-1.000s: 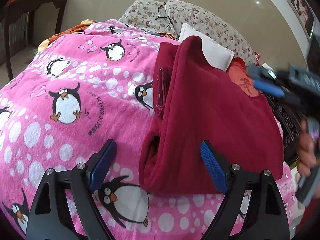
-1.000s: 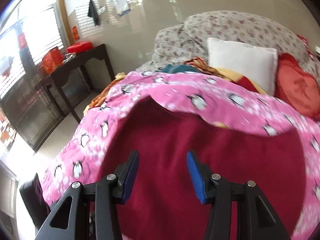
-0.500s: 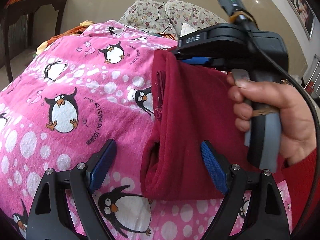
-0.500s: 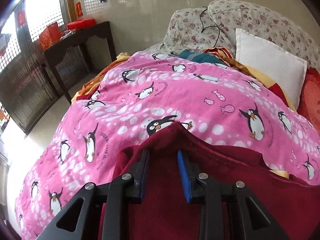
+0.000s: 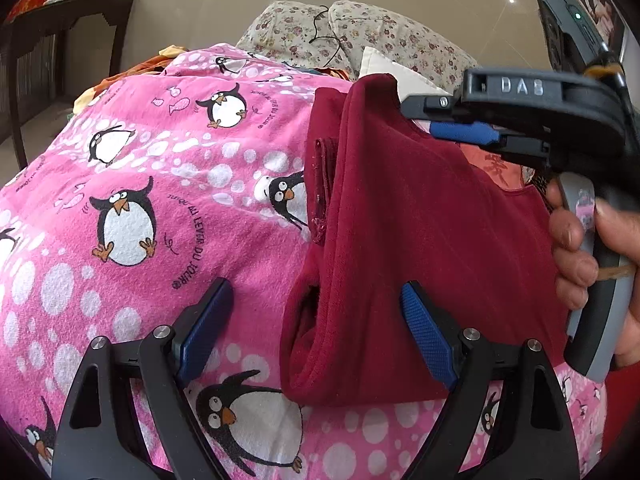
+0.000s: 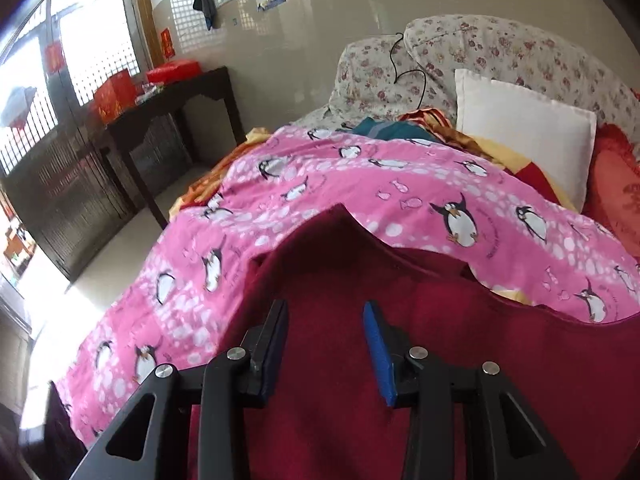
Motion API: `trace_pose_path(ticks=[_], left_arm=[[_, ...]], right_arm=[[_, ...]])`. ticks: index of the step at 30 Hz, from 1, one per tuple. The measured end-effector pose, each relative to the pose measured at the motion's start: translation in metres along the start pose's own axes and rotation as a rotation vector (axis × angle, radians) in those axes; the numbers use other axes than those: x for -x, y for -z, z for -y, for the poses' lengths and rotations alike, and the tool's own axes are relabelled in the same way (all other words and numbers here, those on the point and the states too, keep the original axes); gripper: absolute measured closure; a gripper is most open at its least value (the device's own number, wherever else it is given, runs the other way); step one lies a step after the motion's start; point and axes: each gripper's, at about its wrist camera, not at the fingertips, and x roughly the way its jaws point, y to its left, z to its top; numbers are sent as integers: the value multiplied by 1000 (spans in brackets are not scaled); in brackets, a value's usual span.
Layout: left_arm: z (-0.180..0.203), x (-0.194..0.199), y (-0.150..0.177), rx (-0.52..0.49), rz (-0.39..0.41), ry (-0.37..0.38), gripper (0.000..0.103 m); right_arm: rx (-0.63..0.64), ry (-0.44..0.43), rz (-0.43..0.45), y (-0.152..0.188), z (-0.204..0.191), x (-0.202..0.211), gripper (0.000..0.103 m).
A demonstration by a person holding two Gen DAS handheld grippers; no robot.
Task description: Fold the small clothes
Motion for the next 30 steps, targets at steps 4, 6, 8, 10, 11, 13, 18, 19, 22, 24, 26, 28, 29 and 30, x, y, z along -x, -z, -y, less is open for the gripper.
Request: trace_pose_path(ticks=[4, 6, 8, 10, 11, 13, 18, 19, 22, 24, 26, 28, 29, 30], left_arm=[[-2, 1, 0, 8, 4, 11, 17], [-3, 1, 0, 13, 4, 17, 17], [-5, 1, 0, 13, 4, 26, 15], [-7, 1, 0, 18, 5, 37, 15], [-8, 1, -1, 21, 5, 41, 15], [-10, 2, -1, 28, 8, 56, 15], [-13, 2, -3, 42, 12, 74, 15], [-14, 3, -3, 48, 15, 83, 15], [-19, 6, -6, 80, 30, 123, 15], [-24, 3, -13, 120, 13, 131, 15], [-27, 2, -24, 170, -1, 123, 15], [-26, -1, -35, 178, -4, 100, 5], [-25, -9, -43, 183, -20, 88, 4], [-25, -14, -47, 185, -28, 83, 4]], right_arm=[[-46, -28, -7, -15, -1, -18, 63], [-57, -37, -15, -22, -5, -28, 63], [-50, -42, -31, -29, -10, -45, 63], [-49, -45, -88, -29, -13, -68, 58], [-49, -43, -93, -27, -13, -73, 58], [-65, -74, -73, -27, -9, -64, 57], [-94, -73, -41, -17, 0, -25, 55], [-86, -70, -39, -12, 2, -16, 55], [-70, -67, -15, 2, 8, 10, 55], [-65, -58, 4, 19, 18, 34, 55], [-65, -36, 8, 35, 30, 51, 55], [-66, -43, 12, 51, 42, 67, 55], [-78, -51, 16, 60, 50, 74, 55], [-94, -54, 22, 68, 57, 80, 55]])
